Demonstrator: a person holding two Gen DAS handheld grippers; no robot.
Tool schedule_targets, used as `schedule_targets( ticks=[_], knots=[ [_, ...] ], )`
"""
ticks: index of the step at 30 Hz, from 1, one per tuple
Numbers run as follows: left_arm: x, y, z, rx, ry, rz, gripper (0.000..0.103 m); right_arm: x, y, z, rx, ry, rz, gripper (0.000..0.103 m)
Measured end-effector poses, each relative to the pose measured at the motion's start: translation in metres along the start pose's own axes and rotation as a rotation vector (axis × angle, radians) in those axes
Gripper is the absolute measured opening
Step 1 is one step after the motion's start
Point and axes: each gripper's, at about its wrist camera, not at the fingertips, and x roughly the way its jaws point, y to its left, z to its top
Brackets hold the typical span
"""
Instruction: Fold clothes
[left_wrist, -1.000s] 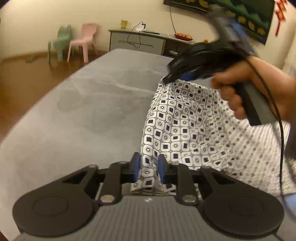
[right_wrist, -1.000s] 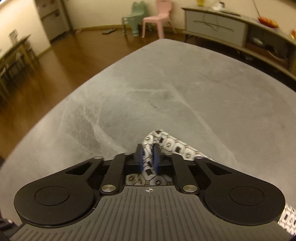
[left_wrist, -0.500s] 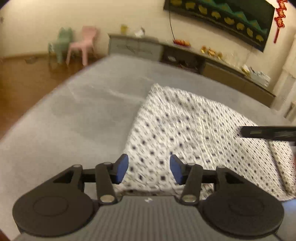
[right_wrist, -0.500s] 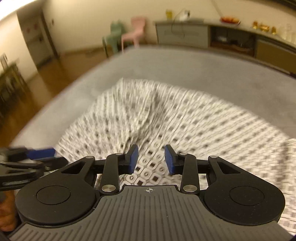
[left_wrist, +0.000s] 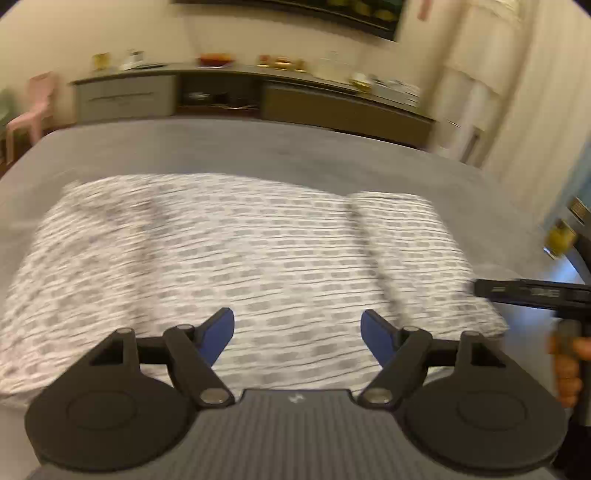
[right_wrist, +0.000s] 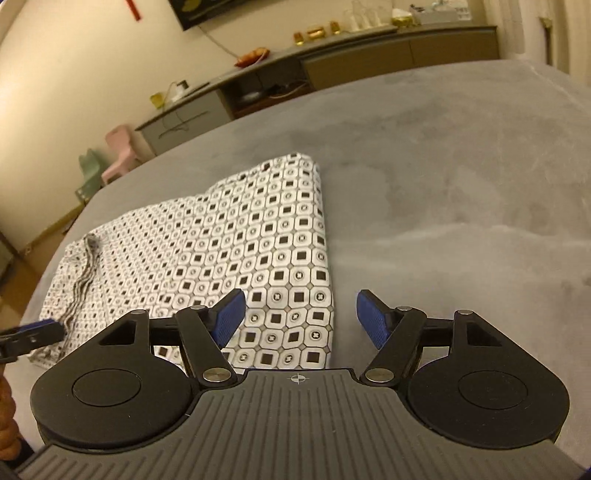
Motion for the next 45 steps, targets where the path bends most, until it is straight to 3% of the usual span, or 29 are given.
schedule_targets(
  ticks=[5,10,13,15,19,24,26,30,32,35,38,39,41,42,43,45],
  knots=[
    [0.024,-0.056,0.032,0.06,0.009,-0.075,0.079,0.006,0.004,-0.004,0.006,-0.011,0.043,0.074],
    [0.062,-0.089,0.058,0.099,0.039,-0.076,0.08,0.0,0.002,-0.008,-0.028,-0.01,0.061,0.075],
    [0.061,-0.072,0.053,0.063,0.022,-0.011,0.08,-0.008,-0.009,0.0,-0.022,-0.049,0.036,0.075],
    [0.048,-0.042,0.047,-0.027,0.007,0.024,0.08,-0.015,-0.014,0.005,-0.014,-0.085,0.025,0.075],
    [0.033,0.014,0.035,-0.224,0.028,0.009,0.08,-0.016,-0.005,0.008,-0.035,-0.088,0.065,0.075],
    [0.032,-0.007,0.042,-0.141,0.049,-0.071,0.08,0.0,0.0,0.002,-0.044,-0.021,0.041,0.075],
    [0.028,-0.016,0.043,-0.112,0.028,-0.067,0.08,-0.002,-0.004,0.001,-0.028,-0.032,0.014,0.075],
    [0.011,0.021,0.039,-0.222,-0.024,-0.028,0.08,-0.018,-0.005,0.005,-0.048,-0.1,-0.008,0.075],
    [0.005,0.047,0.034,-0.33,-0.027,-0.03,0.08,-0.022,0.002,0.004,-0.107,-0.122,-0.033,0.076],
    [0.007,0.043,0.035,-0.321,-0.003,-0.081,0.08,-0.012,0.002,0.002,-0.124,-0.08,-0.082,0.077],
    [0.023,-0.003,0.051,-0.24,0.044,-0.192,0.081,-0.006,-0.009,-0.006,-0.023,-0.034,-0.043,0.077],
    [0.029,-0.021,0.057,-0.211,0.06,-0.233,0.081,-0.006,-0.009,-0.008,-0.017,-0.03,-0.031,0.076],
    [0.047,-0.072,0.066,-0.125,0.094,-0.292,0.085,-0.006,-0.004,-0.009,-0.04,-0.013,0.006,0.059],
    [0.059,-0.097,0.07,-0.076,0.122,-0.318,0.087,-0.006,0.001,-0.01,-0.062,-0.003,0.03,0.036],
    [0.072,-0.117,0.072,-0.025,0.148,-0.317,0.088,-0.005,0.006,-0.012,-0.095,0.001,0.038,0.022],
    [0.098,-0.146,0.072,0.066,0.2,-0.272,0.087,-0.006,0.015,-0.017,-0.178,-0.012,0.038,0.004]
  ],
)
